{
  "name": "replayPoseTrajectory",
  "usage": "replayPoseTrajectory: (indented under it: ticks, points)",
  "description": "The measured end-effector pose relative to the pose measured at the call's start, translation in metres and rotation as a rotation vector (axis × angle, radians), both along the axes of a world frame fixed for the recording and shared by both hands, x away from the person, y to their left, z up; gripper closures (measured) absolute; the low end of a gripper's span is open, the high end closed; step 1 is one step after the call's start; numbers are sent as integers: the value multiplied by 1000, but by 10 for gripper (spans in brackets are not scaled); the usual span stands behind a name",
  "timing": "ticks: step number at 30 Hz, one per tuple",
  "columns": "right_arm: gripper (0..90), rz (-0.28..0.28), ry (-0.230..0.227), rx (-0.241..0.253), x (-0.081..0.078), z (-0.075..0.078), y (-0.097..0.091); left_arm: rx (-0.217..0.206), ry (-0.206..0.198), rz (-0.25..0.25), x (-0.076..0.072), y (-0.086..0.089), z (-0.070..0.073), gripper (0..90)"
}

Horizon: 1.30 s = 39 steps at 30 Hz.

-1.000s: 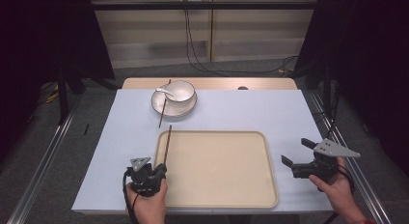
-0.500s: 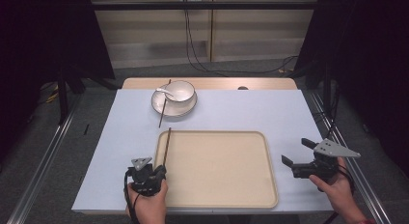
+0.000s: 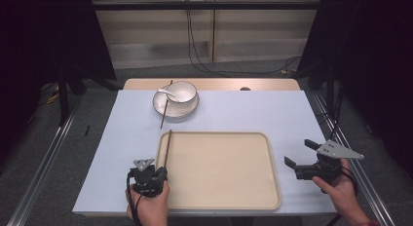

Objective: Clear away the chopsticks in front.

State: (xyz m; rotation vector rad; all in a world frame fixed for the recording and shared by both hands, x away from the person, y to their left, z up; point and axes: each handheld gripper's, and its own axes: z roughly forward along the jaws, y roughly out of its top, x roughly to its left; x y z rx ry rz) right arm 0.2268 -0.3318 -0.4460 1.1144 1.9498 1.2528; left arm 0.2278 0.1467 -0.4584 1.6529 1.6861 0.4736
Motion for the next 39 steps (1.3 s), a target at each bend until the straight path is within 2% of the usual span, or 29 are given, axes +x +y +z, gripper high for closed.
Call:
replayPoseTrajectory:
  ticks: [8, 14, 20, 21, 23, 28, 34, 39]
  points:
    - [17, 6, 2, 1, 0, 0, 1, -3, -4, -5, 1, 0, 0, 801]
    - [17, 6, 1, 2, 0, 0, 0, -14, -36, -6, 2, -1, 4, 745]
    - [17, 7, 1, 2, 0, 0, 0, -39, -99, -15, 8, -1, 11, 662]
    - [17, 4, 2, 0, 0, 0, 0, -47, -120, -20, 10, -1, 13, 620]
    - [17, 3, 2, 3, 0, 0, 0, -55, -131, -24, 12, -1, 15, 590]
    - [17, 4, 3, 0, 0, 0, 0, -52, -187, -41, 21, -1, 19, 500]
    - [17, 8, 0, 0, 0, 0, 0, -52, -206, -54, 31, -1, 23, 424]
    - [17, 9, 2, 5, 1, 0, -1, -40, -242, -59, 44, 1, 30, 372]
